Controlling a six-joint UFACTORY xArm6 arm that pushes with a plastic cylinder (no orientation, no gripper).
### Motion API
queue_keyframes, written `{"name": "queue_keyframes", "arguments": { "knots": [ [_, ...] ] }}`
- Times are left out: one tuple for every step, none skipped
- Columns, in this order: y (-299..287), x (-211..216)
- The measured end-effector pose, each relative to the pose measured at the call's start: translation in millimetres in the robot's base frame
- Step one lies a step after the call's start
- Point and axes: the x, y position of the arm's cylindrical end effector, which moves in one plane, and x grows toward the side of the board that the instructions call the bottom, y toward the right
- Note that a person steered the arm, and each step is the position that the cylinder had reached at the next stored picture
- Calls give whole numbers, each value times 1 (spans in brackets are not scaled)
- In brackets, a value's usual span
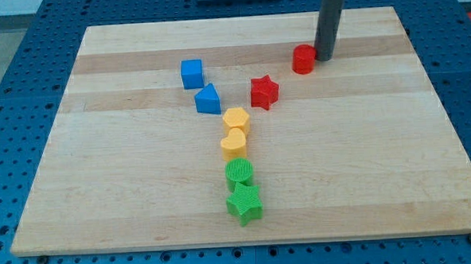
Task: Slightly move the red circle to the top right of the red star
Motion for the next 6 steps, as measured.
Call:
{"name": "queue_keyframes", "arguments": {
  "knots": [
    [-2, -3],
    [-9, -17],
    [-17, -17],
    [-21, -15],
    [-29, -3],
    [-29, 2]
  ]
}}
